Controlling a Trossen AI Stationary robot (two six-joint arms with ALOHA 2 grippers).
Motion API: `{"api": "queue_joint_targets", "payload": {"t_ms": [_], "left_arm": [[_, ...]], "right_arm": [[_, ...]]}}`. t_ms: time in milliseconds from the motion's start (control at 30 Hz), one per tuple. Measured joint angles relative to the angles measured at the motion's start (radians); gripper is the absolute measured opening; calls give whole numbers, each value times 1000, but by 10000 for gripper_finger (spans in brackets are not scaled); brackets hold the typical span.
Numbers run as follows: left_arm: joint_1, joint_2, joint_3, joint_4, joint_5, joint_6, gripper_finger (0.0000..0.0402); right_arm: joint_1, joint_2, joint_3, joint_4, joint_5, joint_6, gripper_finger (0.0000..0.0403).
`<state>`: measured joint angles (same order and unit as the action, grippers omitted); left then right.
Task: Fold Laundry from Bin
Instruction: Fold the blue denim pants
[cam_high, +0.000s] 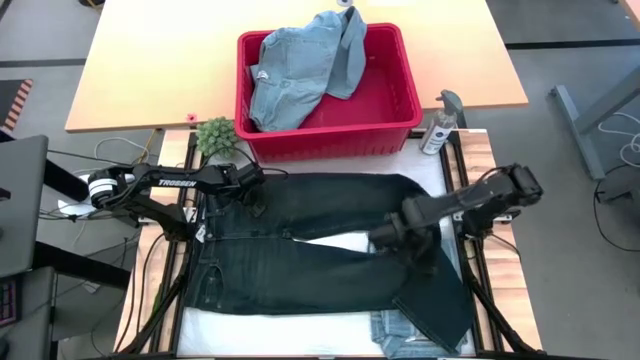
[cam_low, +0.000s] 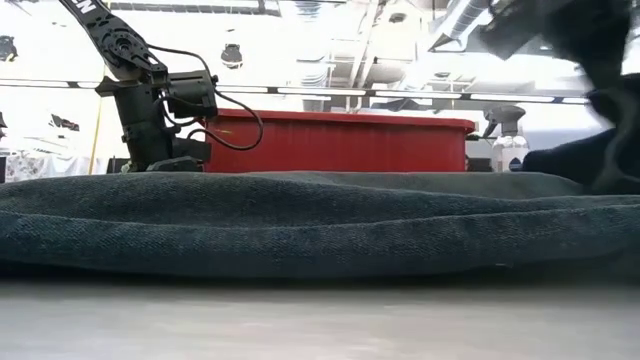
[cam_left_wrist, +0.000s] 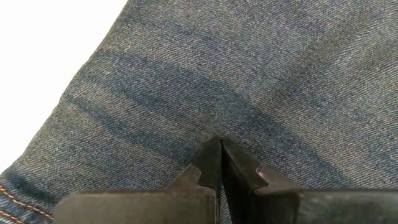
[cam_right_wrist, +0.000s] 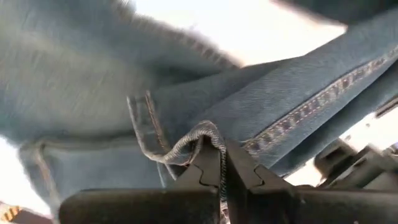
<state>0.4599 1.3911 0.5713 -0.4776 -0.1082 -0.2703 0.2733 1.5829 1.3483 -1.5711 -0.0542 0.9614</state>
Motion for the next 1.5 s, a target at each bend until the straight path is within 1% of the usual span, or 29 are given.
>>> {"api": "queue_joint_targets", "payload": {"t_ms": [133,167,200,267,367,400,433,467,533,600,667,833,933,1000,1100,1267,1400,1500], "left_arm": [[1,0,0,-5,24,1,0],[1,0,0,-5,25,3,0],[1,0,0,-5,25,7,0],[1,0,0,-5,27,13,0],[1,0,0,-6,29,14,0],[1,0,0,-7,31,14,0],[1,0,0,-9,34,14,0],[1,0,0,-11,36,14,0],[1,0,0,-21,39,15,0],[1,-1,0,-30,42,28,0],[0,-1,0,-32,42,42,0],[0,-1,2,-43,43,62,0],[0,-1,2,-46,44,70,0],[0,-1,2,-46,44,75,0],[0,-1,2,-46,43,81,0],[6,-1,2,-46,41,93,0],[24,-1,2,-46,51,93,0],[38,-1,2,-46,62,94,0]], "right_arm": [[-96,-8,-1,1,4,-78,24],[-123,-13,-4,1,21,-105,24],[-154,-16,-5,-1,57,-127,24],[-224,-16,-5,0,161,-155,24],[-333,-9,-5,7,302,-247,24],[-365,-9,-5,14,319,-290,24],[-392,-8,-5,25,308,-343,24],[-410,-8,-5,36,260,-398,24],[-420,-8,-5,50,106,-472,24],[-393,-7,-5,28,-23,-511,24],[-344,-7,-10,-1,-88,-518,24],[-202,-8,-77,16,-267,-516,24],[-121,-9,-132,100,-337,-461,24],[-68,-8,-156,141,-346,-431,28],[-9,-9,-164,196,-270,-328,64],[-1,-11,-103,268,-179,-214,159],[4,-53,-48,359,-131,-142,238],[42,-102,-37,361,-50,-26,276]]}}
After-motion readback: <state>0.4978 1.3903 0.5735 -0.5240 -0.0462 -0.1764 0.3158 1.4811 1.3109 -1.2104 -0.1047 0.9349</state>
